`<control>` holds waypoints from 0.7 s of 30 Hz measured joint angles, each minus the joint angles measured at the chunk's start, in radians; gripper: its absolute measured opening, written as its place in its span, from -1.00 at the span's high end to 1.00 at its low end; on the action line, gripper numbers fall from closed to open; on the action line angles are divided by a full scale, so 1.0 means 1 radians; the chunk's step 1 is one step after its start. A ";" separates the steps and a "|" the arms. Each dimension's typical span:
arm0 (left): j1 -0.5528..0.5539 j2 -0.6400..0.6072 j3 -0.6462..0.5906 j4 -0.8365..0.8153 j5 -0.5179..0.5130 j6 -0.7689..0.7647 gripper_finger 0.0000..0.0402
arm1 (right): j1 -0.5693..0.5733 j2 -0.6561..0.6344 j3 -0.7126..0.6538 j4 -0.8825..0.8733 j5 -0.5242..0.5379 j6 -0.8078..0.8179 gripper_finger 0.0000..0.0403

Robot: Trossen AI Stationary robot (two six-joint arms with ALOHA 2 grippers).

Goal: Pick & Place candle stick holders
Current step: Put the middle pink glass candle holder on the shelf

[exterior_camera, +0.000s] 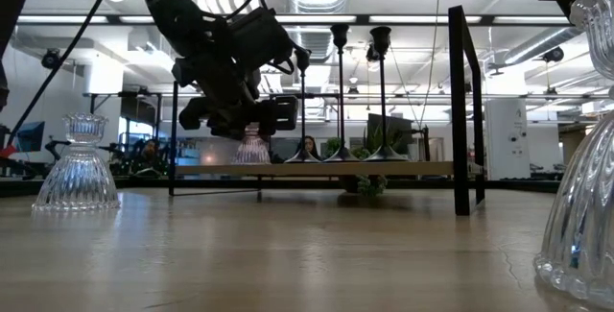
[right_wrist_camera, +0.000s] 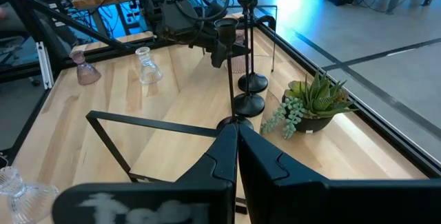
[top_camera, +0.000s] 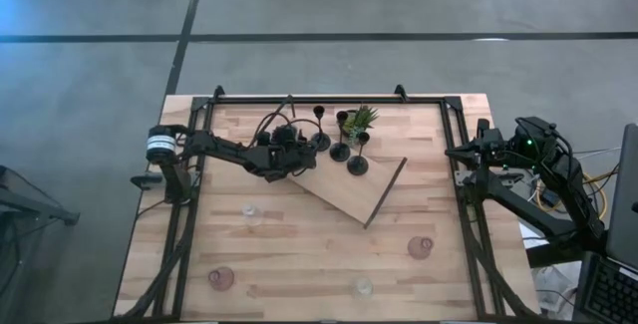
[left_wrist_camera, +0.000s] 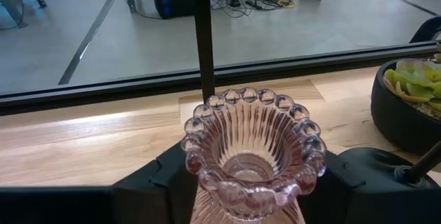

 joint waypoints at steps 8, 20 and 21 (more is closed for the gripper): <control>0.000 0.000 0.000 0.006 -0.020 0.010 -0.11 | 0.000 0.000 0.000 0.000 0.000 0.000 0.96; -0.001 0.000 0.016 0.036 -0.054 0.098 -0.11 | 0.000 0.000 0.000 0.000 0.000 0.000 0.96; -0.001 0.000 0.016 0.036 -0.057 0.104 -0.11 | 0.000 0.000 0.000 0.000 0.000 0.000 0.96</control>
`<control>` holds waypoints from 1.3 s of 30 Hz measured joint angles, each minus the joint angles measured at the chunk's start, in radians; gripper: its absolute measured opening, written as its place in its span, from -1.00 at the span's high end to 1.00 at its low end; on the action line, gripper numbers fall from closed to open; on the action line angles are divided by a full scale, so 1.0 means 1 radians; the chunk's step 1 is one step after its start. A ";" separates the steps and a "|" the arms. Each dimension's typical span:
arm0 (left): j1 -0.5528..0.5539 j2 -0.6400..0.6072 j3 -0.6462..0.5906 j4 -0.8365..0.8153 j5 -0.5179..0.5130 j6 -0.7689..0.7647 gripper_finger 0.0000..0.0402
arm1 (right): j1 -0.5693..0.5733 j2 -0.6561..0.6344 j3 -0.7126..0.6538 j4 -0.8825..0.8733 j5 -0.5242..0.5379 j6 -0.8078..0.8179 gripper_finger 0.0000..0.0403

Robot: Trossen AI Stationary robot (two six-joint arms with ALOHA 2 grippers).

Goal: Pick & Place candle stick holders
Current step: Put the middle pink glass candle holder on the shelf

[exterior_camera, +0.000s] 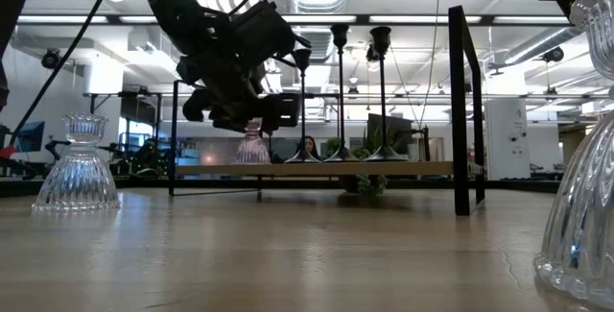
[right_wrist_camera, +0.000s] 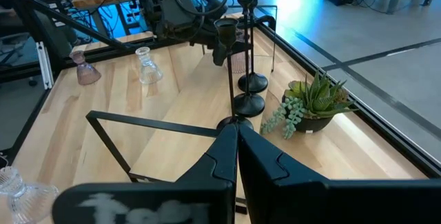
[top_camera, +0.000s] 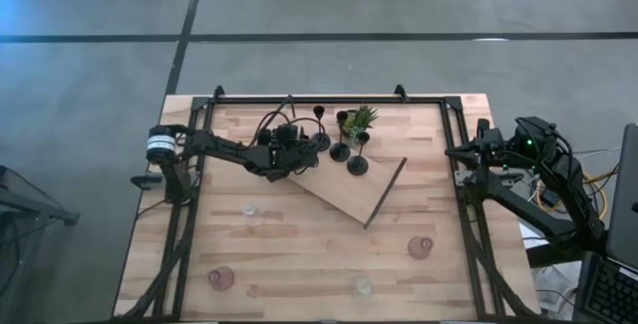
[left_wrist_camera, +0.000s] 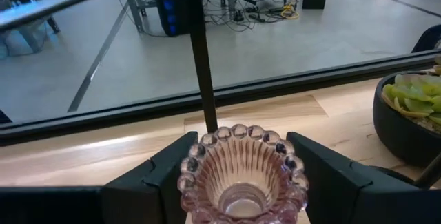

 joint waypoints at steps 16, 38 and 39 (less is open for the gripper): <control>-0.020 0.000 0.000 0.003 -0.043 0.019 -0.11 | 0.000 0.000 0.000 0.000 0.000 0.000 0.96; -0.028 0.000 0.000 -0.025 -0.029 -0.079 -0.11 | 0.000 0.000 0.000 0.000 0.000 0.000 0.96; -0.028 0.000 0.000 -0.029 -0.027 -0.082 -0.11 | 0.000 0.000 0.000 0.000 0.000 0.000 0.96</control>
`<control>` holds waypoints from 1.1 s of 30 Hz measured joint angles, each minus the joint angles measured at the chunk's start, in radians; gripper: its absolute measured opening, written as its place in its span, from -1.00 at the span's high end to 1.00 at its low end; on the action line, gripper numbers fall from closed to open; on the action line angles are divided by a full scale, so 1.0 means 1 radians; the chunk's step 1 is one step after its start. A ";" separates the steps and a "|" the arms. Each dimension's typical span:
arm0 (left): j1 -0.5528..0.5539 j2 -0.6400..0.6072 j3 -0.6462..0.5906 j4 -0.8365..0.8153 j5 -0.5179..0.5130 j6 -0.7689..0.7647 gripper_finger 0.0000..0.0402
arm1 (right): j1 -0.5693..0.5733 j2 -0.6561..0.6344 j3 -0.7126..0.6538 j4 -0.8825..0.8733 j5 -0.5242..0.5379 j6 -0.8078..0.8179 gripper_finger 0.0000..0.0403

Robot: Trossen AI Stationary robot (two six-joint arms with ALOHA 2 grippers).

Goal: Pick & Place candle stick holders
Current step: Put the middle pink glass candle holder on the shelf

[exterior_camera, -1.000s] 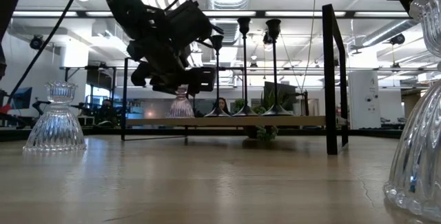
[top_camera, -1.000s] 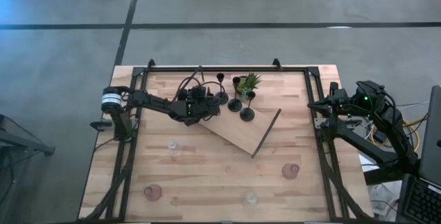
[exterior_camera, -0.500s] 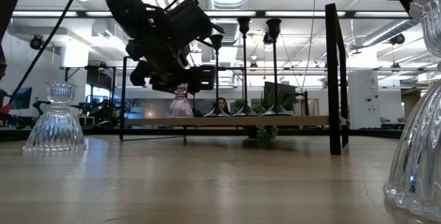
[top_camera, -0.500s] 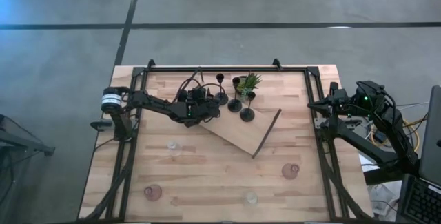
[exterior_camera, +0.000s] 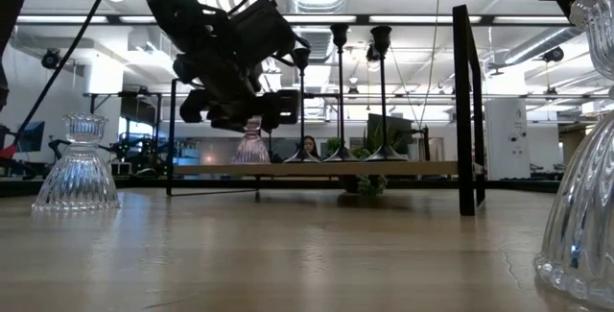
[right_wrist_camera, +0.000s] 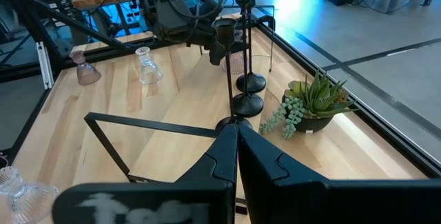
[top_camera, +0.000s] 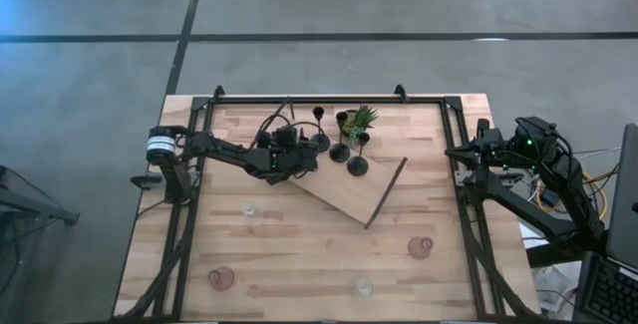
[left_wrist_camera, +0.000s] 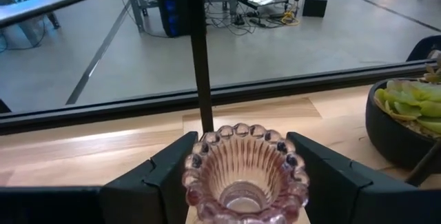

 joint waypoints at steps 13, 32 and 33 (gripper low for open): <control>-0.014 -0.001 0.000 -0.040 -0.005 -0.083 -0.11 | 0.000 0.000 0.000 0.000 0.000 0.000 0.96; -0.030 -0.001 0.000 -0.044 -0.023 -0.139 -0.11 | 0.000 0.000 0.000 0.000 0.000 0.000 0.96; -0.031 -0.001 0.000 -0.044 -0.023 -0.140 -0.11 | 0.000 0.000 0.000 0.000 0.000 0.000 0.96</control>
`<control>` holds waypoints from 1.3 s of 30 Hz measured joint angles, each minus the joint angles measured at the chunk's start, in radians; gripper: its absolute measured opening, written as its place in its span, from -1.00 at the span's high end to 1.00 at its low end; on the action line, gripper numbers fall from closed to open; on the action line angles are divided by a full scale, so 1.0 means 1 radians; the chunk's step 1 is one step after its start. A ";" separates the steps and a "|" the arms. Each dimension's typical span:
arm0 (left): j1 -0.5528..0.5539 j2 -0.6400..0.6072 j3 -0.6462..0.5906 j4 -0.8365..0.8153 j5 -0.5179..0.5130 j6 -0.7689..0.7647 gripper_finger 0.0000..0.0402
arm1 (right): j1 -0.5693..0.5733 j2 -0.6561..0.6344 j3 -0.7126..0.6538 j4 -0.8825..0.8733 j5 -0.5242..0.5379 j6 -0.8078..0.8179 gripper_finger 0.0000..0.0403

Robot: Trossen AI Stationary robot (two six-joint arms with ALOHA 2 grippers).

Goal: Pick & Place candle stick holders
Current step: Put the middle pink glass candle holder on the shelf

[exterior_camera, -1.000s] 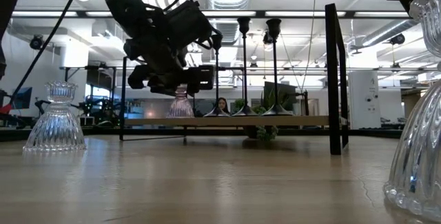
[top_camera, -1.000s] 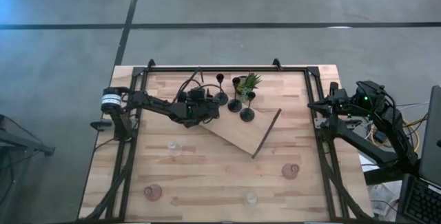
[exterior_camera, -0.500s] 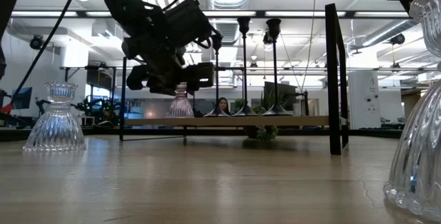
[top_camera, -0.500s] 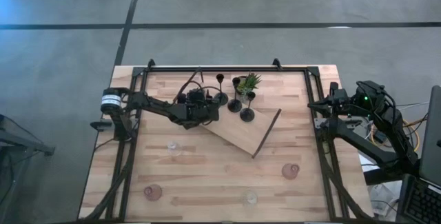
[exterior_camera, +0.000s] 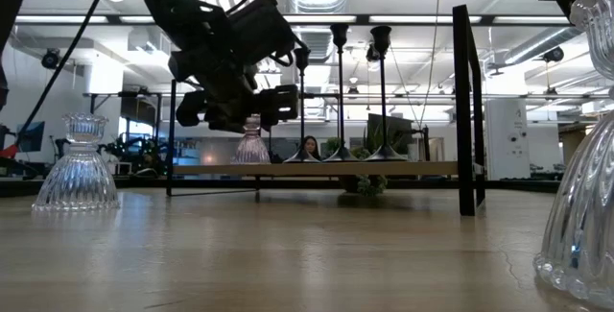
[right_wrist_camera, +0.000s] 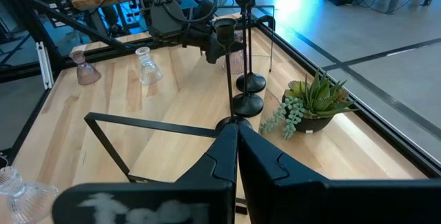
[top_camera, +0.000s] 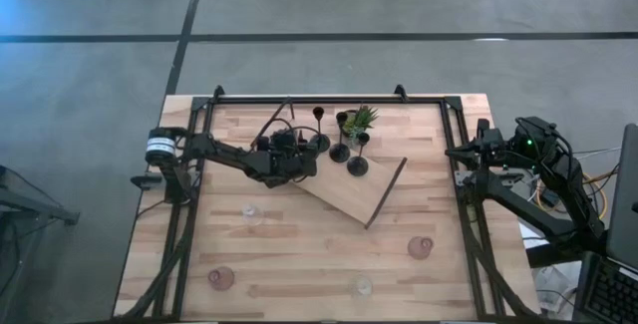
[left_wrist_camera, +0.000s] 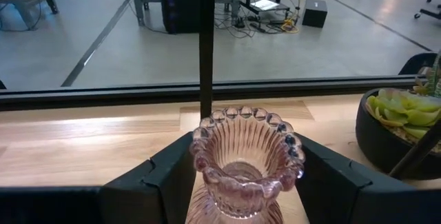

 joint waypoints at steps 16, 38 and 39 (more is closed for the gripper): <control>-0.023 0.000 0.000 0.003 0.008 0.002 -0.11 | 0.000 0.000 0.000 0.000 0.000 0.000 0.96; -0.054 0.000 0.001 0.012 0.009 0.005 -0.11 | 0.000 0.000 0.000 0.000 0.000 0.000 0.96; -0.056 0.000 0.001 0.006 0.009 -0.001 -0.11 | 0.000 0.000 0.000 0.000 0.000 0.000 0.96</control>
